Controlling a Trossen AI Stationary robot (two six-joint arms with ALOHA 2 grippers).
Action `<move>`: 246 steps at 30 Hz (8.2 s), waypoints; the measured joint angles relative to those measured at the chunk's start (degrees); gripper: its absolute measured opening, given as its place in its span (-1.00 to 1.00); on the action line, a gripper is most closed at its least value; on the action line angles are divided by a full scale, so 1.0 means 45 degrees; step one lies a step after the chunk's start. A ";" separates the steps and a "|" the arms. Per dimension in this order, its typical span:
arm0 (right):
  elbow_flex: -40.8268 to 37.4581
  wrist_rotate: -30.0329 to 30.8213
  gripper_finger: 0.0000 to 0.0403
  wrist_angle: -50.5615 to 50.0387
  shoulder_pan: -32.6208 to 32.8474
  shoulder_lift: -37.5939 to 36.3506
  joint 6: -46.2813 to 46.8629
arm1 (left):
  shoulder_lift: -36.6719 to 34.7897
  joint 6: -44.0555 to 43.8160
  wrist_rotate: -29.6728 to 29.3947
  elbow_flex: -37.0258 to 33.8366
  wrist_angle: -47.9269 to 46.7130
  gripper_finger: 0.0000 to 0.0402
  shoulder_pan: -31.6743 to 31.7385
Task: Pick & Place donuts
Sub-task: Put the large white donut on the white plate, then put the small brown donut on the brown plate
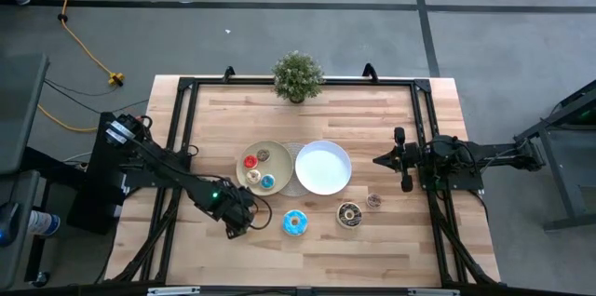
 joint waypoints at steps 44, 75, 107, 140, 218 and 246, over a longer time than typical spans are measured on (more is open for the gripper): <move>-0.0001 -0.0003 -1.00 -0.0002 -0.0003 -0.0002 -0.0001 | 0.0939 -0.0038 0.1489 -0.0158 0.0423 0.35 0.0496; -0.0001 -0.0002 -1.00 0.0002 0.0000 -0.0002 0.0000 | 0.1073 0.0000 0.1762 0.0443 0.0435 -0.35 0.0482; -0.0001 -0.0005 -1.00 0.0003 0.0000 -0.0002 -0.0003 | 0.1310 0.6661 0.1460 0.6286 -0.0902 -0.39 0.2092; -0.0001 0.0000 -1.00 -0.0055 -0.0005 0.0529 0.0002 | 0.7023 1.1857 0.1310 1.2266 -0.2958 -0.39 0.7001; -0.0001 0.0000 -1.00 -0.0002 -0.0002 0.0513 0.0002 | 0.8218 1.1993 0.0070 1.5593 -0.6441 0.46 0.8315; -0.0001 -0.0005 -1.00 0.0001 -0.0003 0.0498 -0.0001 | 0.6285 1.3123 0.0769 1.6016 -0.7186 -0.61 0.9328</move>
